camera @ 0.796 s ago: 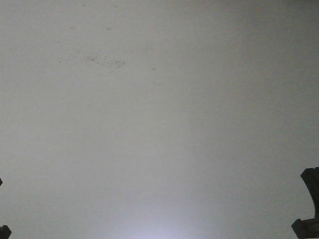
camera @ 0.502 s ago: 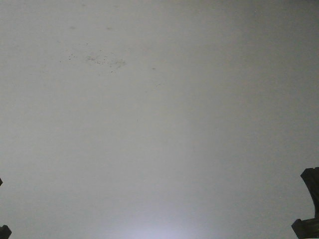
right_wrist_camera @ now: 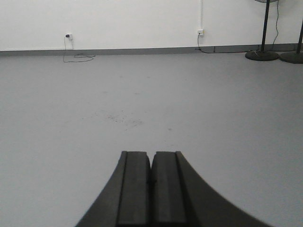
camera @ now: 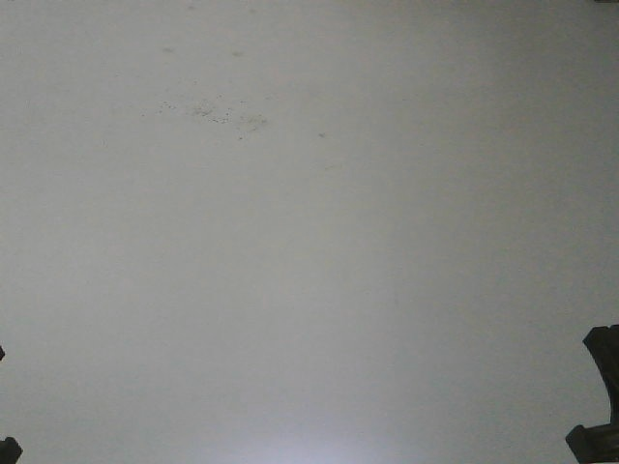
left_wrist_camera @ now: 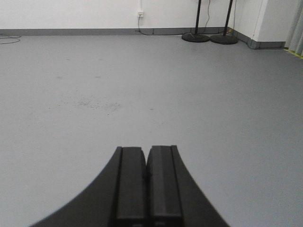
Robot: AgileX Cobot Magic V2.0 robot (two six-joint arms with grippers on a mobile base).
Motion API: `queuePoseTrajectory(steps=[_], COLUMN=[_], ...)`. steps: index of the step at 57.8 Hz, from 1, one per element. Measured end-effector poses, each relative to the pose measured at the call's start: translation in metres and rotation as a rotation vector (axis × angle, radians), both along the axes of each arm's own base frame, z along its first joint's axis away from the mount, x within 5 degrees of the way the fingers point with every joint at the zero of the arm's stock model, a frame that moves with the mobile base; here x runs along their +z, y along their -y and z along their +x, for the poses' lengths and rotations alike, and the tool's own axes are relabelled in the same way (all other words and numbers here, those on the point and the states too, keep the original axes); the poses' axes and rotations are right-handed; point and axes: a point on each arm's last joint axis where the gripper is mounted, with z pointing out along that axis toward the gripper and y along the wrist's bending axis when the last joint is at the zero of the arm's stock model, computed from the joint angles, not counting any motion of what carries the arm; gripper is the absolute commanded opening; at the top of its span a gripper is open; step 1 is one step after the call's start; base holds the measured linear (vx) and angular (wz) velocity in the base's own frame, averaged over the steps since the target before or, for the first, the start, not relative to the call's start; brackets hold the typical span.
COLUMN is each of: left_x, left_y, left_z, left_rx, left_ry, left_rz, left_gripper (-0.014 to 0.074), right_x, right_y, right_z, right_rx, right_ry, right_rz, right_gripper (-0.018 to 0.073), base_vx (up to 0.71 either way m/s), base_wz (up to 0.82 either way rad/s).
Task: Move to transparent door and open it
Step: 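Drive the base forward across the grey floor, arms held still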
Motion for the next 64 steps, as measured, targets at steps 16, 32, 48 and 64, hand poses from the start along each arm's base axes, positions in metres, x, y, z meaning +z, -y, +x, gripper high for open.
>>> queuePoseTrajectory(steps=[16, 32, 48, 64], left_x=[0.0000, 0.0000, 0.0000, 0.0000], left_y=[0.0000, 0.0000, 0.0000, 0.0000], left_z=[0.0000, 0.0000, 0.0000, 0.0000], left_rx=[0.000, 0.000, 0.000, 0.000], left_ry=[0.000, 0.000, 0.000, 0.000], left_rz=[0.000, 0.000, 0.000, 0.000], left_gripper=[0.0000, 0.0000, 0.0000, 0.0000], right_x=[0.0000, 0.0000, 0.0000, 0.0000], right_y=[0.0000, 0.0000, 0.0000, 0.0000], right_z=[0.0000, 0.0000, 0.0000, 0.0000], right_rx=[0.000, 0.000, 0.000, 0.000], right_ry=[0.000, 0.000, 0.000, 0.000], right_rz=[0.000, 0.000, 0.000, 0.000], right_gripper=[0.0000, 0.0000, 0.0000, 0.0000], base_vx=[0.06, 0.12, 0.19, 0.26], base_wz=[0.16, 0.36, 0.37, 0.25])
